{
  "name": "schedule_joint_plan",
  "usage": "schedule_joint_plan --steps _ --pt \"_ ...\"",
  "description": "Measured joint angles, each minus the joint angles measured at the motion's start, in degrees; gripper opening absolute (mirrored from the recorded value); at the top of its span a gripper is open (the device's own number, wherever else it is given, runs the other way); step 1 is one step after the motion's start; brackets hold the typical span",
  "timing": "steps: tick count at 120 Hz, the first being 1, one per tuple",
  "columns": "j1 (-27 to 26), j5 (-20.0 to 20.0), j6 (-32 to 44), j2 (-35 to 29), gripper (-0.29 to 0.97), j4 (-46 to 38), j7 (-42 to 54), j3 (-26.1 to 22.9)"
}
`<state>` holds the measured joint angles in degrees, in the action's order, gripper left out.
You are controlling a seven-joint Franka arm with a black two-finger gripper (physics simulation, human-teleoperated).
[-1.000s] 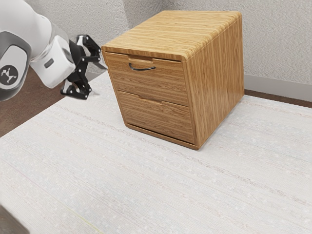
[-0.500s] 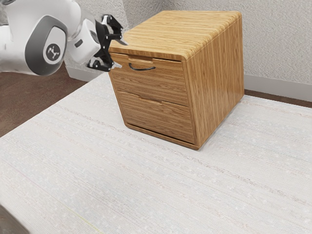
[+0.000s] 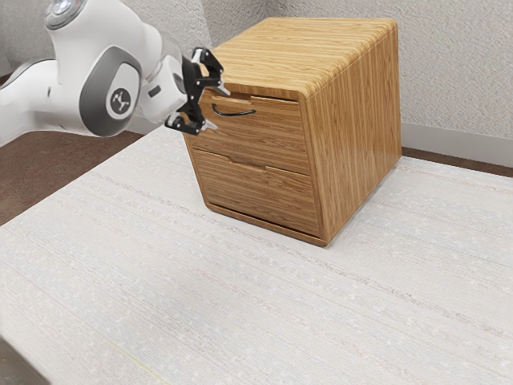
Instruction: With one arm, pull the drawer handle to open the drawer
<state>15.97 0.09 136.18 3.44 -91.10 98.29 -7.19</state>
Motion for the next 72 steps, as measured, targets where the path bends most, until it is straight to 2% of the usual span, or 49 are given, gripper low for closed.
schedule_joint_plan --steps 28,58,62,72 --pt "0.30 0.07 0.09 3.68 0.40 1.82 1.00 0.55" --pt "0.21 0.15 0.26 6.06 0.55 2.06 1.83 1.11" --pt "0.22 0.18 0.26 6.19 0.54 2.07 1.93 1.14" --pt "0.08 0.11 0.24 6.28 0.42 2.07 2.10 1.32"
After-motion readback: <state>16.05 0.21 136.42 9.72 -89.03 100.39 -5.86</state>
